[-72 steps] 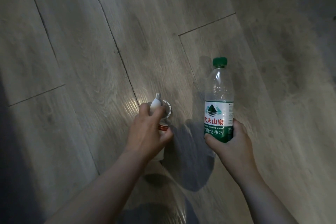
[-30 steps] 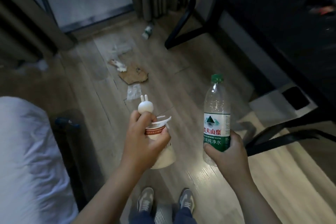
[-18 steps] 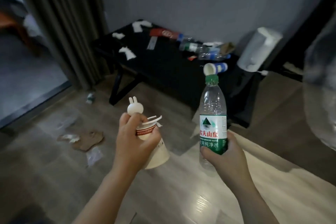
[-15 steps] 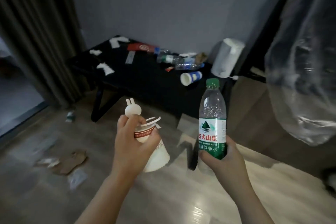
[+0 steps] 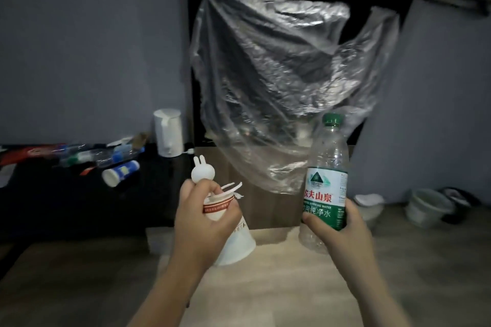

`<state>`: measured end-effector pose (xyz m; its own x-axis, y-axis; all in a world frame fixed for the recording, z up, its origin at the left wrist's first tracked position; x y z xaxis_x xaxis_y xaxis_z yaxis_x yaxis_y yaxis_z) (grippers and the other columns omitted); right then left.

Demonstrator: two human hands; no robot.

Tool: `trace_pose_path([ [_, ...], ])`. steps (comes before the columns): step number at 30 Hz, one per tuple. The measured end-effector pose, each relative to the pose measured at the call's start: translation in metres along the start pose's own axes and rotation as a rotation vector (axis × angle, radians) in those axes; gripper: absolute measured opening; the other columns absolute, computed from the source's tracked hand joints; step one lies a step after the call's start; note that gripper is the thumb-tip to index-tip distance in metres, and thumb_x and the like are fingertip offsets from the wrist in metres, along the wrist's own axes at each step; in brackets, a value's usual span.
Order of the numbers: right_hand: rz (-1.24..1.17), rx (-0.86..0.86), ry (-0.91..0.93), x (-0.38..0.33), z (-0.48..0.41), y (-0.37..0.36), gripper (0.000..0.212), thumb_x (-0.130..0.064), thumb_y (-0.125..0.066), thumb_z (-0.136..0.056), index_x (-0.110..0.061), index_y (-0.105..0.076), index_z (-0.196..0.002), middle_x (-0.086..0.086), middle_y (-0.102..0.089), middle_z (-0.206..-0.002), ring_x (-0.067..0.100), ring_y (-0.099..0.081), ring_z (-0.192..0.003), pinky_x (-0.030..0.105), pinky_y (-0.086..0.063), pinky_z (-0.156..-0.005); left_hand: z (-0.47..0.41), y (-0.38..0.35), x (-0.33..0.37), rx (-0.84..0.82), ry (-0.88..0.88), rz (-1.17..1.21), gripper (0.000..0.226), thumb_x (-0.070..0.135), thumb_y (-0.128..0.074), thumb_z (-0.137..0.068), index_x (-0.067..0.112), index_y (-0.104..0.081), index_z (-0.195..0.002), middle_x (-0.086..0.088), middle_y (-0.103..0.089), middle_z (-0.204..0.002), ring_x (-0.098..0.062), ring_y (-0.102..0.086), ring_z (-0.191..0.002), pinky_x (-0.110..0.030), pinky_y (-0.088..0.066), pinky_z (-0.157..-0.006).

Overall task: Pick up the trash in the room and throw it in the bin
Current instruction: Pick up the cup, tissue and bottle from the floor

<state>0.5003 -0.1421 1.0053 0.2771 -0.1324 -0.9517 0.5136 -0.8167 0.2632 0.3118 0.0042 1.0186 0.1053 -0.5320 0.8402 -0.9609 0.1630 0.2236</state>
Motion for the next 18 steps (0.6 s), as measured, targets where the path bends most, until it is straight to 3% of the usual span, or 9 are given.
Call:
trace_pose_path([
  [2, 0.004, 0.083, -0.004, 0.006, -0.012, 0.059, 0.036, -0.020, -0.082, -0.070, -0.025, -0.063, -0.099, -0.009, -0.071, -0.084, 0.009, -0.066, -0.080, 0.033, -0.052, -0.072, 0.005, -0.059, 0.028, -0.071, -0.043, 0.044, 0.023, 0.038, -0.060, -0.063, 0.022, -0.055, -0.077, 0.004, -0.046, -0.090, -0.004, -0.055, -0.077, -0.003, -0.037, -0.063],
  [6, 0.014, 0.248, -0.024, 0.024, -0.019, 0.165, 0.034, -0.017, -0.081, -0.071, -0.023, -0.060, -0.096, -0.010, -0.068, -0.084, -0.006, -0.061, -0.070, 0.013, -0.044, -0.061, 0.020, -0.161, 0.079, -0.203, -0.111, 0.125, 0.031, 0.049, -0.054, -0.057, 0.026, -0.055, -0.077, 0.007, -0.047, -0.093, -0.003, -0.055, -0.078, -0.002, -0.035, -0.063],
  [11, 0.031, 0.457, -0.117, 0.060, -0.015, 0.266, 0.040, -0.020, -0.082, -0.069, -0.028, -0.059, -0.101, -0.011, -0.068, -0.086, 0.007, -0.064, -0.082, 0.027, -0.047, -0.069, 0.046, -0.264, 0.122, -0.374, -0.168, 0.182, 0.034, 0.051, -0.054, -0.056, 0.026, -0.057, -0.079, 0.009, -0.046, -0.094, -0.005, -0.054, -0.080, -0.005, -0.036, -0.064],
  [18, 0.041, 0.626, -0.204, 0.101, -0.026, 0.349, 0.041, -0.023, -0.080, -0.071, -0.029, -0.059, -0.106, -0.012, -0.069, -0.083, 0.003, -0.064, -0.076, 0.027, -0.048, -0.065, 0.069, -0.379, 0.150, -0.570, -0.211, 0.237, 0.031, 0.047, -0.056, -0.060, 0.022, -0.059, -0.078, 0.005, -0.045, -0.092, -0.007, -0.054, -0.081, -0.004, -0.035, -0.064],
])
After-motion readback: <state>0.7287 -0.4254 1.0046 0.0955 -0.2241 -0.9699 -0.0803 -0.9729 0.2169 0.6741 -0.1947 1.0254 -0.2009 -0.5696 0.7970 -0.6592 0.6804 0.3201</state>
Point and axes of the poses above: each hand's wrist, its own z-axis away from the middle knuckle, its own y-axis out of the back of the hand, x = y × z, the point moved 4 cm from there along -z, towards the middle knuckle
